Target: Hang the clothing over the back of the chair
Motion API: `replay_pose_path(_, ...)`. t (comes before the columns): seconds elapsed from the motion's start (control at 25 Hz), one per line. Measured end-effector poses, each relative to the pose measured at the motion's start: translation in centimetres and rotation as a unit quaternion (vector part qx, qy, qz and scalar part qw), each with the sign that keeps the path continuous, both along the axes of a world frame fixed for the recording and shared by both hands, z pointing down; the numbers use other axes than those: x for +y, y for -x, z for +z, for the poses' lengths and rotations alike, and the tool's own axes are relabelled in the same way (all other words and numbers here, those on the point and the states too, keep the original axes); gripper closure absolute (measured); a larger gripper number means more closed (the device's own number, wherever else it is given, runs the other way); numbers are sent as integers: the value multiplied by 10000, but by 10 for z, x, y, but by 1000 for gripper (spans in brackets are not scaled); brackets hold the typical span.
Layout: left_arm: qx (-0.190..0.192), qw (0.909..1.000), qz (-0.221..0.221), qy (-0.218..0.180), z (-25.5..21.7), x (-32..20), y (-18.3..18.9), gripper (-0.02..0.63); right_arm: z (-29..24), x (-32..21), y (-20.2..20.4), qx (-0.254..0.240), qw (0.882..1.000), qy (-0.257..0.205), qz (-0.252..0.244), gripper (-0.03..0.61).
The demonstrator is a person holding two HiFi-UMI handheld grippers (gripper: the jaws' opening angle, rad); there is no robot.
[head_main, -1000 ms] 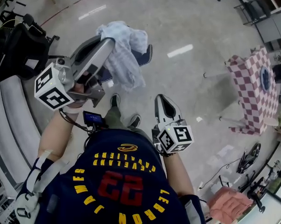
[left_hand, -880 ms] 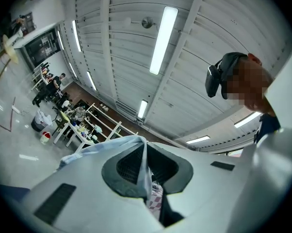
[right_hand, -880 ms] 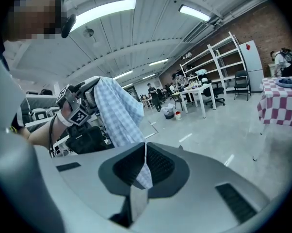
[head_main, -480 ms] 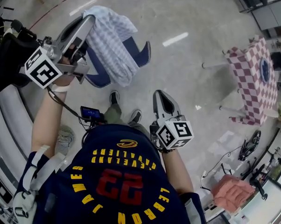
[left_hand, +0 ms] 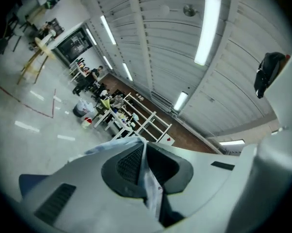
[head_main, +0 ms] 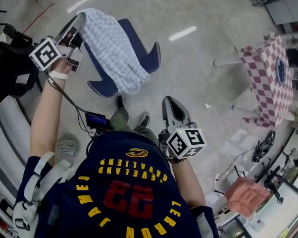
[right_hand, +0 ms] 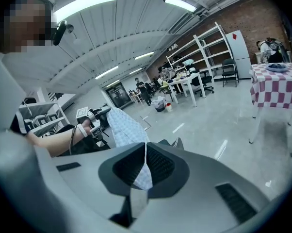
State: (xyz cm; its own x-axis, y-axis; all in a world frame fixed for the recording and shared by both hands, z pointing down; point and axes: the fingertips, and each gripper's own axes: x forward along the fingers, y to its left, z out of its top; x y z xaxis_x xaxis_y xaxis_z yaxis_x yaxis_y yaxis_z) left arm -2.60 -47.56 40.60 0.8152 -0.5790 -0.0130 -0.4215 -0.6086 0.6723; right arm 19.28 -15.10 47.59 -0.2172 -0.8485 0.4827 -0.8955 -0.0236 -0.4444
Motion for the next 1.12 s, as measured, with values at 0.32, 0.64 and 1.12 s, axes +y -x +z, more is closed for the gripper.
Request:
replay_pose_path(0.32, -376, 9930, -86, 1115, 122, -43, 23, 592, 10, -12, 0, 3, 9995, 237, 229, 568)
replay_pose_path(0.64, -1466, 9697, 421, 1906, 247, -35, 32, 592, 21, -20, 4, -18, 9975, 458, 534, 568)
replay_pose_path(1.12, -3335, 8913, 1838, 2460, 383, 32, 11, 588, 43, -30, 6, -42, 9940, 787, 752, 568)
